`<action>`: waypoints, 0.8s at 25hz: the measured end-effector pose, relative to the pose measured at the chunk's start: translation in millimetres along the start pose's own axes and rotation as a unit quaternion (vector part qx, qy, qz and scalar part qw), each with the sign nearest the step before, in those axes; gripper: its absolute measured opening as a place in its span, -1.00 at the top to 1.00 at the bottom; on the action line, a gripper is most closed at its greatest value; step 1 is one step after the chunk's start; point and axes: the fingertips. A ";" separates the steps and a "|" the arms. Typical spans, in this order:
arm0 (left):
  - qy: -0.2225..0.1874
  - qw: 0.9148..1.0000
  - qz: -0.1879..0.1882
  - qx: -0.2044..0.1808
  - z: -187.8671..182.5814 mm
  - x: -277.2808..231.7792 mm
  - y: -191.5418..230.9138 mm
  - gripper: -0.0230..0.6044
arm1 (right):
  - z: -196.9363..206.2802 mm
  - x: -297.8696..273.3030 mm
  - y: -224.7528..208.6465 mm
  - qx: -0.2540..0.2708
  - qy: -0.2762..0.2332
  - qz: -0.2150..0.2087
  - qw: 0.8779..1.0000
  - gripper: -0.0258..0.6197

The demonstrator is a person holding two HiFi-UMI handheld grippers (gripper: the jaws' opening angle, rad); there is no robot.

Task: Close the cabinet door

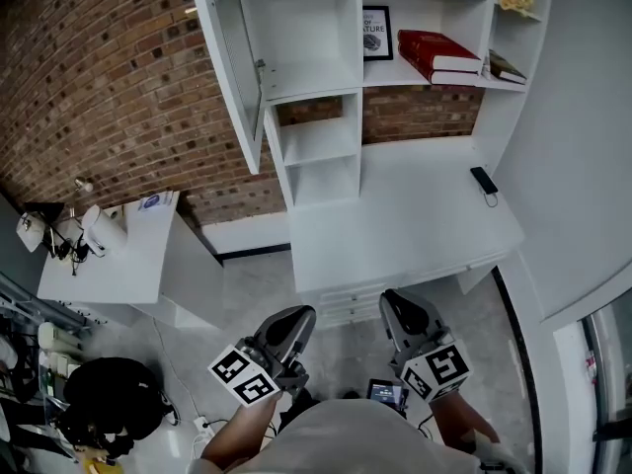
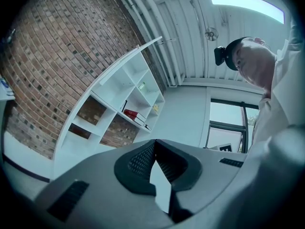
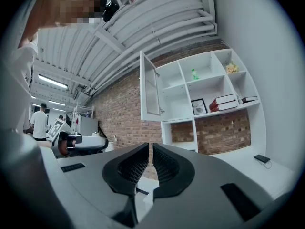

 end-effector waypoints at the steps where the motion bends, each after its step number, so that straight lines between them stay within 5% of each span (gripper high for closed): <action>1: -0.001 1.000 -0.004 0.000 0.1 0.7 0.6 0.90 | -0.1 -2.0 0.2 0.000 0.000 -0.005 1.000 0.83; 20: -0.022 0.999 -0.022 -0.022 -48.7 -7.9 76.2 0.90 | -30.8 -100.5 -8.0 0.013 -0.020 -0.031 0.999 0.83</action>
Point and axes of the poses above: the fingertips, and each gripper's own axes: x backward along the fingers, y to its left, z out of its underside, and after that the axes turned 7 degrees about y, right-handed
